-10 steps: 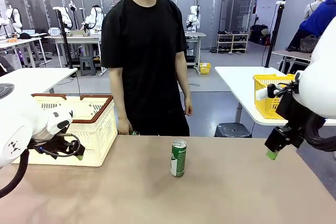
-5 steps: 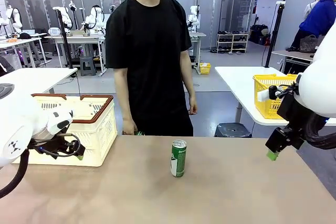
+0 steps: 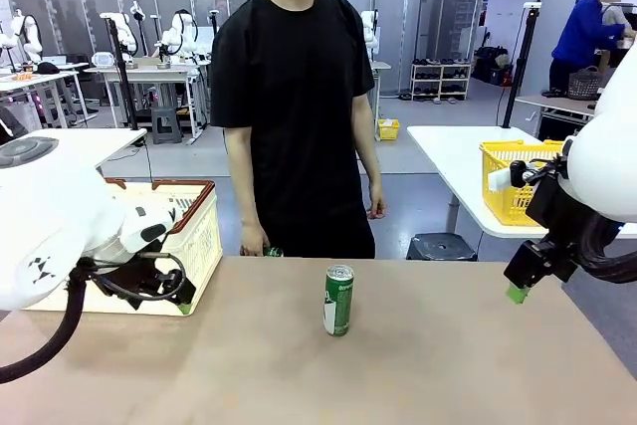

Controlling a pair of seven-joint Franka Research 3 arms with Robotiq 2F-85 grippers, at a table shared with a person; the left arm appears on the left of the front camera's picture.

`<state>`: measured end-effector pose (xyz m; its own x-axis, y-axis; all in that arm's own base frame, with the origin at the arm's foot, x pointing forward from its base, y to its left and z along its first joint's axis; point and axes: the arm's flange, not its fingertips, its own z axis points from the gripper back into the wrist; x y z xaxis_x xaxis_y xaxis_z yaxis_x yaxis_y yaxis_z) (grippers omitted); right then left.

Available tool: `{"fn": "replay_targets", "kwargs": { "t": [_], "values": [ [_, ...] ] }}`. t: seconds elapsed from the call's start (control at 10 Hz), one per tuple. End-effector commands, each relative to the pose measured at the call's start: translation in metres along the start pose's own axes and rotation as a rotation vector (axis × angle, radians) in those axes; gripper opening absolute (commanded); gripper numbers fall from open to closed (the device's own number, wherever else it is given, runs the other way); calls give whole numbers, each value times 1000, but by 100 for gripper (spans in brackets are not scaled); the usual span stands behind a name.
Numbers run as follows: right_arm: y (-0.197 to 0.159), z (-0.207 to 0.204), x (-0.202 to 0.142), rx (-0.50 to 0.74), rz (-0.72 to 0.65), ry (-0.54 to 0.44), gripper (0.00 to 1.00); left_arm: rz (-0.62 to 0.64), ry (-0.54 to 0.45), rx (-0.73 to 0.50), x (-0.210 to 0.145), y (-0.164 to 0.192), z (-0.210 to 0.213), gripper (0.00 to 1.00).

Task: Place the drinks into the Shopping basket.
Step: Pick up one drink and place it into the Shopping basket.

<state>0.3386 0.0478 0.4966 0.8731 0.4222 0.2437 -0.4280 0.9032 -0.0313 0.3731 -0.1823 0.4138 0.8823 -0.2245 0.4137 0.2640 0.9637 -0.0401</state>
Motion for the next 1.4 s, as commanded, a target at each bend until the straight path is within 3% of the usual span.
{"fn": "replay_targets", "kwargs": {
  "t": [0.0,0.3,0.7,1.3],
  "values": [
    [0,1,-1,5,2,0,100,-27,-59,-25,-3,-18,30,100],
    [0,1,-1,5,2,0,100,-96,-91,-80,11,-30,38,100],
    [0,1,-1,5,2,0,100,-133,-89,-114,62,-62,21,100],
    [0,1,-1,5,2,0,100,-233,39,-117,134,-145,-16,100]
  ]
}}
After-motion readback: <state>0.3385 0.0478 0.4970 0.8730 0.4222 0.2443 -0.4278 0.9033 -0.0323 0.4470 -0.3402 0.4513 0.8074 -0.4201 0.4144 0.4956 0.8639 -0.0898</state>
